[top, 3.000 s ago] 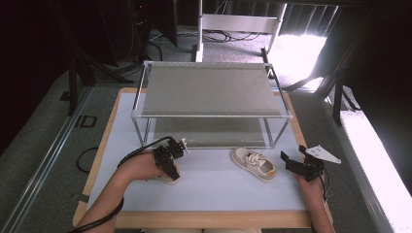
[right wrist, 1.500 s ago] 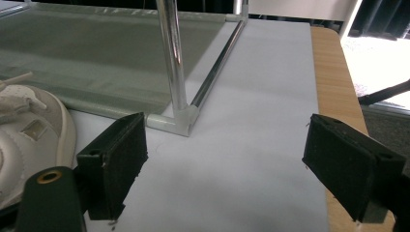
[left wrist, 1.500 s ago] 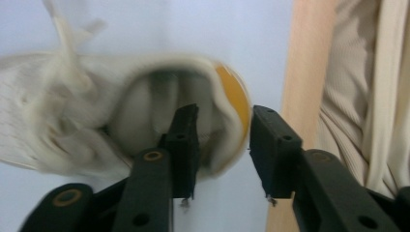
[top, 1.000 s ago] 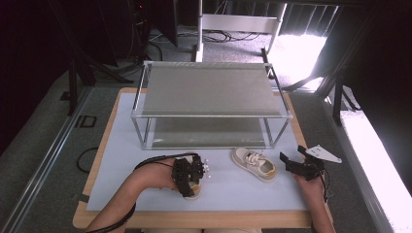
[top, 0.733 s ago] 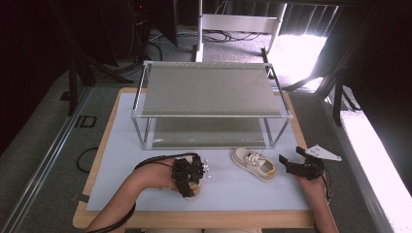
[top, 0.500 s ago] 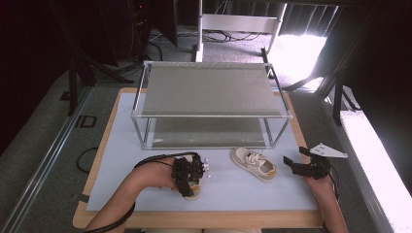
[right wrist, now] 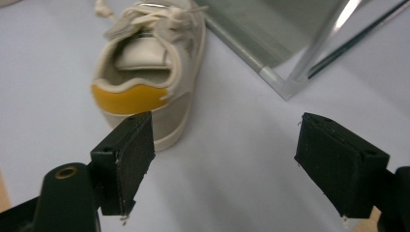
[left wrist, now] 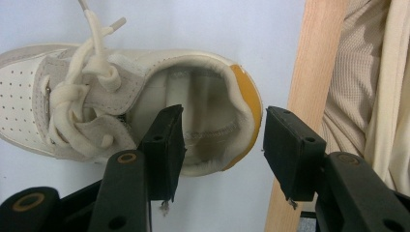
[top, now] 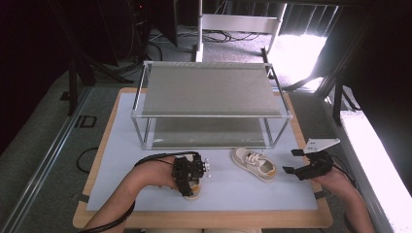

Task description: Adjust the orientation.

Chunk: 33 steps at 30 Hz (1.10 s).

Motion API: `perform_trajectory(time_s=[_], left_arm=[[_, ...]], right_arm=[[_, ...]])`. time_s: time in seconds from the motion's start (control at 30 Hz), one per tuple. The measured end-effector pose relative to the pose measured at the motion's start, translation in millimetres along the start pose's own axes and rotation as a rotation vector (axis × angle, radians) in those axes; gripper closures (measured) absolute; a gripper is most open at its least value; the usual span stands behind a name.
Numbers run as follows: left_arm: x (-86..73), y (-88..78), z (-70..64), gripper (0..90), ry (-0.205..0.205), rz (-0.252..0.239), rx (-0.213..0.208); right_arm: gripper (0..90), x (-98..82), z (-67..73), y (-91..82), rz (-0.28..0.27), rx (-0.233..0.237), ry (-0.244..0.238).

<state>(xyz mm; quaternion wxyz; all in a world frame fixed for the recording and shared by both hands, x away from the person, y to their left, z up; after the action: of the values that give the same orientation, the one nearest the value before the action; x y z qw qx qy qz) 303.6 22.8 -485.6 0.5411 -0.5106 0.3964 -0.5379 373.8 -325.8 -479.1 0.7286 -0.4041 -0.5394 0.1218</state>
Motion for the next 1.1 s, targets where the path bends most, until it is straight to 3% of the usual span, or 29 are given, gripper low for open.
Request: perform_trajectory(time_s=[0.13, 0.2, 0.3, 0.43, 0.47, 0.53, 0.7, 0.87, 1.1], left_arm=[[-0.3, -0.2, 0.1, 48.8, 0.013, -0.002, 0.004], [-1.4, 0.4, -1.3, 48.8, 0.013, 0.003, -0.005], [-2.0, 0.8, -1.9, 48.8, 0.011, 0.004, -0.012], [-1.7, 1.2, -2.1, 48.9, 0.007, 0.005, -0.014], [-1.7, 1.2, -2.1, 48.8, 0.007, 0.005, -0.014], [-1.3, 1.8, -1.8, 48.8, 0.009, 0.007, -0.009], [-0.9, 3.2, -2.0, 48.8, 0.011, 0.009, -0.006], [-0.9, 4.4, -2.1, 48.7, 0.017, 0.013, -0.01], [-1.1, 5.8, -2.6, 48.8, 0.016, 0.018, -0.016]], right_arm=[[22.5, 8.6, 6.8, -3.8, 0.054, 0.009, -0.042], [30.2, 13.2, 10.0, -5.6, 0.076, 0.004, -0.075], [33.2, 19.0, 17.6, -5.9, 0.125, 0.059, -0.078], [33.0, 30.6, 31.2, -6.6, 0.172, 0.073, -0.163], [33.0, 30.6, 31.2, -6.6, 0.172, 0.073, -0.163], [35.6, 40.7, 42.7, -7.3, 0.19, 0.089, -0.223], [39.3, 49.7, 56.5, -5.2, 0.235, 0.12, -0.287], [46.1, 56.9, 66.3, 4.4, 0.314, 0.138, -0.381], [54.0, 57.7, 71.4, 21.2, 0.419, 0.168, -0.455]])
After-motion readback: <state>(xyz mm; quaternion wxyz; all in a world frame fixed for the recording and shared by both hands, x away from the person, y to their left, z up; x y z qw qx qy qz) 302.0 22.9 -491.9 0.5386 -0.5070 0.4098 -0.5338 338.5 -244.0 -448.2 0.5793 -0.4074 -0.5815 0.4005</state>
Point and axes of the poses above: each handheld gripper's, and its own axes: y roughly forward along the jaws, x roughly out of its top, z roughly to its left, the point moved 9 cm from there along y, roughly forward along the jaws, and after that the axes turned 11 degrees about x, right-handed, at the moved point
